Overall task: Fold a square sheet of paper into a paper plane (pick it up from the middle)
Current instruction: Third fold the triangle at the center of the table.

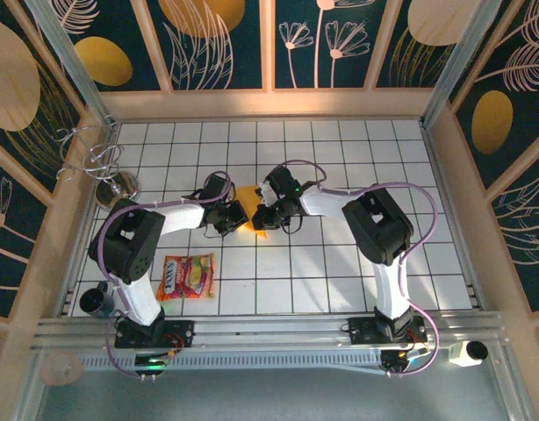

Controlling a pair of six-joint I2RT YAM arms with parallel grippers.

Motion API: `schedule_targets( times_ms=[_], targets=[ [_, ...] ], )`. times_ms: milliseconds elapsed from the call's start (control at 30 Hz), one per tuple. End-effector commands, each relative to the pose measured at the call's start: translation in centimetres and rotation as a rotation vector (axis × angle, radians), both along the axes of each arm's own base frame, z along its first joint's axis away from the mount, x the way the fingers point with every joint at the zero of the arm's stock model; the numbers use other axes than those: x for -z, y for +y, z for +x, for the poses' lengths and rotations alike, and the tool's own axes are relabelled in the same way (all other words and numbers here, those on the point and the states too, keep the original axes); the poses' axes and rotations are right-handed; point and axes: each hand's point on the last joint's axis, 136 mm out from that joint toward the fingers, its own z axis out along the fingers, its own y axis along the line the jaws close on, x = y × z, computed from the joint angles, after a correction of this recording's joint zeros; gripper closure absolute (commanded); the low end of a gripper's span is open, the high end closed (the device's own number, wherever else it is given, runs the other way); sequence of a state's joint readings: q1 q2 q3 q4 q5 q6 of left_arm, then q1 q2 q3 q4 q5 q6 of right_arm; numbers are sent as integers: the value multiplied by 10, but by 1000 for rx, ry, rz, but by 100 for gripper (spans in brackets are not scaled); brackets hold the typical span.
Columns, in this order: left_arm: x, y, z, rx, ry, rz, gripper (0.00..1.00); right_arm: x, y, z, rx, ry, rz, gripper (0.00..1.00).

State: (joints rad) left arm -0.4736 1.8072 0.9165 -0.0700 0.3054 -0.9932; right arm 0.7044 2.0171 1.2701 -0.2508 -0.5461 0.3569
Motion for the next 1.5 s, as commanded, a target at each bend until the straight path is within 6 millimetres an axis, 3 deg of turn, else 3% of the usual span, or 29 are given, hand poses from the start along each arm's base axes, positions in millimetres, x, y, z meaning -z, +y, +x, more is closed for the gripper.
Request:
schedule_targets(
  times_ms=[0,100,300,633,1467],
  targets=[
    [23,10,-12,-17,73,63,90,-19,10,0,-34,-49,26,91],
    [24,11,-11,-17,74,66,90,-21,13,-2,-38,-52,19,91],
    [24,11,-11,-16,75,67,90,-1,13,-8,-36,-27,-44,91],
    [25,11,-12,-12,76,69,90,13,4,-5,-15,-29,-114,92],
    [27,13,-15,1,83,83,90,27,-7,-1,10,-27,-173,93]
  ],
)
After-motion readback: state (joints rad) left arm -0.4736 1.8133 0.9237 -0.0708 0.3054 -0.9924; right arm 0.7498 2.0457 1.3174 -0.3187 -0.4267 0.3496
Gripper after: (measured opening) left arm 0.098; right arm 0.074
